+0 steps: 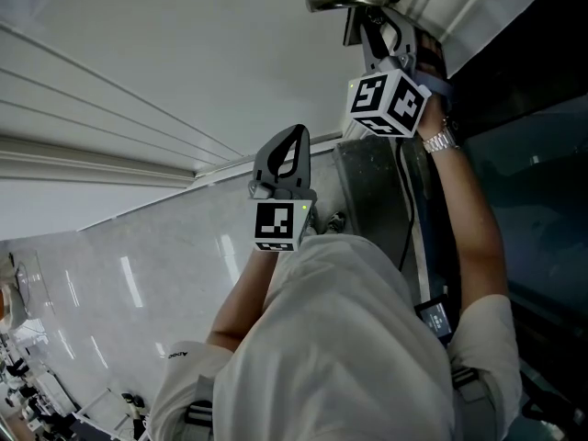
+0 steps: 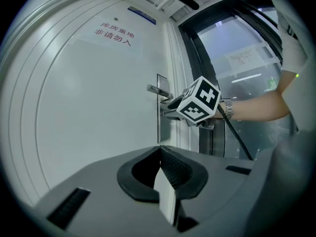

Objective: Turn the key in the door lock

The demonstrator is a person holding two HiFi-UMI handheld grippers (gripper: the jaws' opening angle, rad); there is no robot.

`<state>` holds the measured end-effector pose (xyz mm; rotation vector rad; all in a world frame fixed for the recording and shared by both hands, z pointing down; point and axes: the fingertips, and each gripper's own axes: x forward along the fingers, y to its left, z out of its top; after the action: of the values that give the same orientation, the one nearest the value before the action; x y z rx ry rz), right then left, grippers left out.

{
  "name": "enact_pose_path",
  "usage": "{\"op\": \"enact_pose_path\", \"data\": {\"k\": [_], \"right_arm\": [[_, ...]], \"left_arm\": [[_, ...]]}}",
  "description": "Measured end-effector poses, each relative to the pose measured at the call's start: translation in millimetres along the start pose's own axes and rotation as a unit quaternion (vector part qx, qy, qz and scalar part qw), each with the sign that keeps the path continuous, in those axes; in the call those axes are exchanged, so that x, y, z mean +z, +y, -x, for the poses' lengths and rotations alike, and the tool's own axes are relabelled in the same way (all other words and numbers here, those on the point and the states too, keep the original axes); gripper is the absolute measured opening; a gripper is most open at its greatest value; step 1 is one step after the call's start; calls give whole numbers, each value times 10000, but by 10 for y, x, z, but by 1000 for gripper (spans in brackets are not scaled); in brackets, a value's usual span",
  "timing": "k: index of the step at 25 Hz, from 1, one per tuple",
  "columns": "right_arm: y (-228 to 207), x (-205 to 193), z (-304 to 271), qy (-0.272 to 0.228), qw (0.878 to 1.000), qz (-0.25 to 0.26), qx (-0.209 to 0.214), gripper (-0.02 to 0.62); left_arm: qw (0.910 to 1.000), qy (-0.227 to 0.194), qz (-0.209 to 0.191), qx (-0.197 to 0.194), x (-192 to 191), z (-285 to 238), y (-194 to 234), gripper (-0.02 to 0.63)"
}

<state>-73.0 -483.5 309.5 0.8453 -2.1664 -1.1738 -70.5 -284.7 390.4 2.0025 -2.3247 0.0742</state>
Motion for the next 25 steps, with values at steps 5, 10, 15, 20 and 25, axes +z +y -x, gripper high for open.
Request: {"op": "enact_pose_path", "data": {"k": [5,10,15,20,25], "right_arm": [[13,5,-23,10,9985,530,-101,147],[38,9,-6,-2,9984,549,-129,109],[74,-4,-30,32,9986,519,-72,107],[54,-3,-42,16,9991,409,-122,87],[42,-24,-56,19,9992,339,-199,75]], "left_arm": [[10000,0,25,32,-2,10,22,9],[10000,10,31,26,-5,11,35,9],[10000,3,35,5,6,-13,40,9],[10000,13,53,12,-16,-16,61,9],[10000,12,73,-7,-23,-22,62,9]]}}
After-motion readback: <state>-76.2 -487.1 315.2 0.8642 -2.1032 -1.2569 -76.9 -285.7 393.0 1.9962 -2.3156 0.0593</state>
